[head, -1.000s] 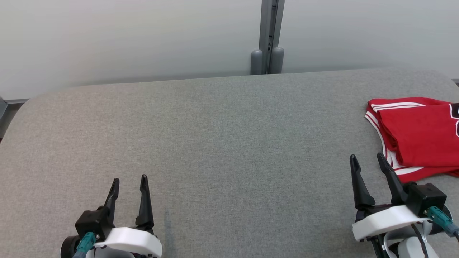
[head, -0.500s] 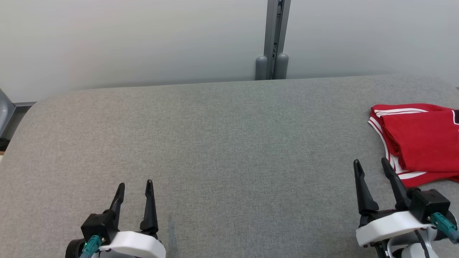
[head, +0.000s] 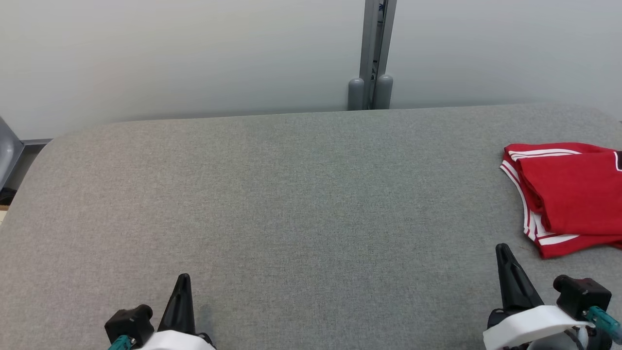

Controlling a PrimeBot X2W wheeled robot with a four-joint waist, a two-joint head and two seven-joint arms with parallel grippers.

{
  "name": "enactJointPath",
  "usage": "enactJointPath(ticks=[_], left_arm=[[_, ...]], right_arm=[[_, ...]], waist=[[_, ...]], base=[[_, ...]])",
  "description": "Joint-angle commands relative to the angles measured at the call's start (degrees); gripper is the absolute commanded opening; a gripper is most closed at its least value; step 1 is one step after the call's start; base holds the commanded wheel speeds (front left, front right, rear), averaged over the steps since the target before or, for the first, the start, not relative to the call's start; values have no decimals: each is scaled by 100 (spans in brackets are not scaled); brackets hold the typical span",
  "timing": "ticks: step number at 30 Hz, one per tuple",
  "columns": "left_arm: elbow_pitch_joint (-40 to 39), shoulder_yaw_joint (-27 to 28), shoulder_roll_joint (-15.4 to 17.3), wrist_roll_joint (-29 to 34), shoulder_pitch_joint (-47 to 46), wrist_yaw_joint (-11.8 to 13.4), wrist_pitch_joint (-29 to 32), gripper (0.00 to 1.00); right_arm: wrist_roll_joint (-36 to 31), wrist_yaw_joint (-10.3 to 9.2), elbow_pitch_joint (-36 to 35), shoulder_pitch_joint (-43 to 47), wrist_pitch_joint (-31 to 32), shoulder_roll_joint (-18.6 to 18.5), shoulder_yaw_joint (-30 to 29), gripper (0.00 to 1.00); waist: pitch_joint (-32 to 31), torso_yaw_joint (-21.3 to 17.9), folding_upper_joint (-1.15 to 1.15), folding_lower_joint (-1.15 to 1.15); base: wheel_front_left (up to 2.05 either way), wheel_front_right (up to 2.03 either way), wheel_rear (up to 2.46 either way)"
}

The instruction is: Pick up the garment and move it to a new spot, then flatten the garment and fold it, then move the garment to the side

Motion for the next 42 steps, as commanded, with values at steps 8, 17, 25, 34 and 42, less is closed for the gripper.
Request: enactJointPath(ticks=[8,17,25,34,42], left_arm=[[-159,211,20,-895,-224,-180,236,0],[-209,359,25,-1583,-284,-311,434,0],[-253,495,29,-2217,-342,-431,618,0],[-297,636,34,-2863,-399,-556,805,0],[-335,750,37,-3385,-448,-658,963,0]], right_arm=[[981,0,-159,-147,243,-41,-115,0],[1736,0,-199,-171,436,-50,-192,0],[2428,0,-234,-194,615,-58,-262,0],[3137,0,-269,-211,800,-67,-337,0],[3714,0,-294,-234,954,-74,-396,0]], waist=[[-5,-2,0,0],[-10,-3,0,0],[-15,-5,0,0],[-21,-7,0,0],[-26,-9,0,0]], base=[[0,0,0],[0,0,0],[0,0,0],[0,0,0],[0,0,0]])
